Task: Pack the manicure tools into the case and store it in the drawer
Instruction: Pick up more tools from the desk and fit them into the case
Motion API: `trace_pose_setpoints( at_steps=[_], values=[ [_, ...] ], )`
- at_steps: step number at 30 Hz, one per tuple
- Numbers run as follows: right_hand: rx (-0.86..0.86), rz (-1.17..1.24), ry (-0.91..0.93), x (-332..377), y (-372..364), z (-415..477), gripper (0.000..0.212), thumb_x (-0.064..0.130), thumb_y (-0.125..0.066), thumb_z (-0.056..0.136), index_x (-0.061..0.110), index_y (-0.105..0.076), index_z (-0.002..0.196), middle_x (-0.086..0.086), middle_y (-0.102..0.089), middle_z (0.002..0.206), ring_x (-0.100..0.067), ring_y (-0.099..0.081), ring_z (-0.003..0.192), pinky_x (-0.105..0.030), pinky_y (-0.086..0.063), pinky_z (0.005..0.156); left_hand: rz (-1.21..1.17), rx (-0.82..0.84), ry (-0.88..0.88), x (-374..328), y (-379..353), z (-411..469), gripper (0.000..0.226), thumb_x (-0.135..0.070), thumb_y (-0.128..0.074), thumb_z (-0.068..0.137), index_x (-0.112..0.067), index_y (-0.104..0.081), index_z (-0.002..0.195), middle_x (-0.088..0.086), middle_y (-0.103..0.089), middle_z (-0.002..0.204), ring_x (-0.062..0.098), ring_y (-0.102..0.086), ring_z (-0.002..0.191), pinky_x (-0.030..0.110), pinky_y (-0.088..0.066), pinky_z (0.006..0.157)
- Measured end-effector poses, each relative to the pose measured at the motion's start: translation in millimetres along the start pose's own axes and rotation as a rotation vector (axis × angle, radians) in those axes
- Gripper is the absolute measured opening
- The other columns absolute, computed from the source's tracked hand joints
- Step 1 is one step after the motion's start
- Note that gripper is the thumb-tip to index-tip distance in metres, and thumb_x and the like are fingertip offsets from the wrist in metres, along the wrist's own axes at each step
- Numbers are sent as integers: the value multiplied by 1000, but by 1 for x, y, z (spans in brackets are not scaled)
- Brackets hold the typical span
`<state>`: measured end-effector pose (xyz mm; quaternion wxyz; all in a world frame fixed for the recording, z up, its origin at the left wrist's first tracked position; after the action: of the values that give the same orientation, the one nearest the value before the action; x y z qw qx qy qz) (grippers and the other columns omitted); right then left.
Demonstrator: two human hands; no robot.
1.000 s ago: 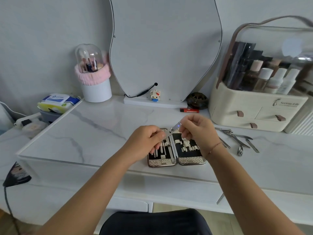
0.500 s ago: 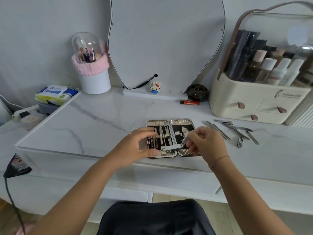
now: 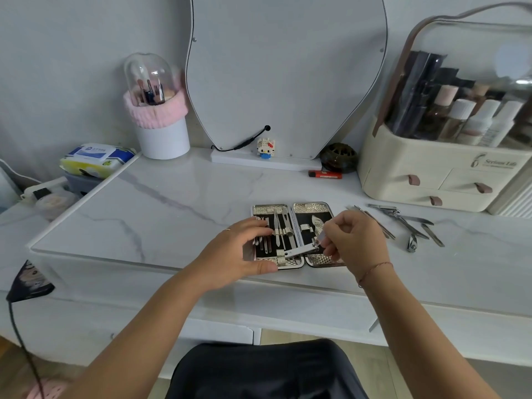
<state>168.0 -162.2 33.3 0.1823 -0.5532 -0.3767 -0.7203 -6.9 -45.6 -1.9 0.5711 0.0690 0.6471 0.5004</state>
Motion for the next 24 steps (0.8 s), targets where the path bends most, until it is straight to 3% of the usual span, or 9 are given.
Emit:
trace_pose_setpoints(
  at_steps=[8,12,19,24],
  values=[
    [-76,119,-45,-4,-7,-11,15,3,-51,85,-6,-56,74,-9,-63,54,-10,-52,37,-22,-47,38,24,-25,-16,-3,1,0,71,-53,-73,67,-31,-51,130,-28,-33,133,-12,-28,124,11,-22,102],
    [20,180,-40,-3,-18,-13,16,3,-51,88,-6,-55,75,-15,-63,58,-16,-52,41,-26,-48,41,30,-28,-21,-3,1,0,70,-53,-73,66,-30,-52,129,-27,-35,133,-12,-29,125,3,-19,98],
    [281,272,11,-5,-15,-8,8,-1,-57,88,2,-62,83,-12,-64,64,-15,-57,49,-22,-50,48,30,-20,-4,-1,0,-1,84,-72,-62,56,-32,-51,129,-26,-35,136,-12,-28,127,10,-22,102],
    [374,126,109,2,-18,-3,6,-2,-63,83,4,-64,82,-7,-63,61,-16,-57,49,-26,-53,51,28,-26,-14,-3,0,-1,80,-68,-68,59,-31,-53,128,-25,-37,137,-12,-30,126,12,-24,103]
  ],
)
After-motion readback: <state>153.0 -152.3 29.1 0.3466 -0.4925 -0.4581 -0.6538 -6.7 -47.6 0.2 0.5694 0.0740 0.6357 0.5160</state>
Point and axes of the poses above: each hand's wrist, its own z-axis towards the middle knuckle, its own y-axis out of the back of the hand, x = y × z, the point moved 5 cm from there along z, towards the middle knuckle
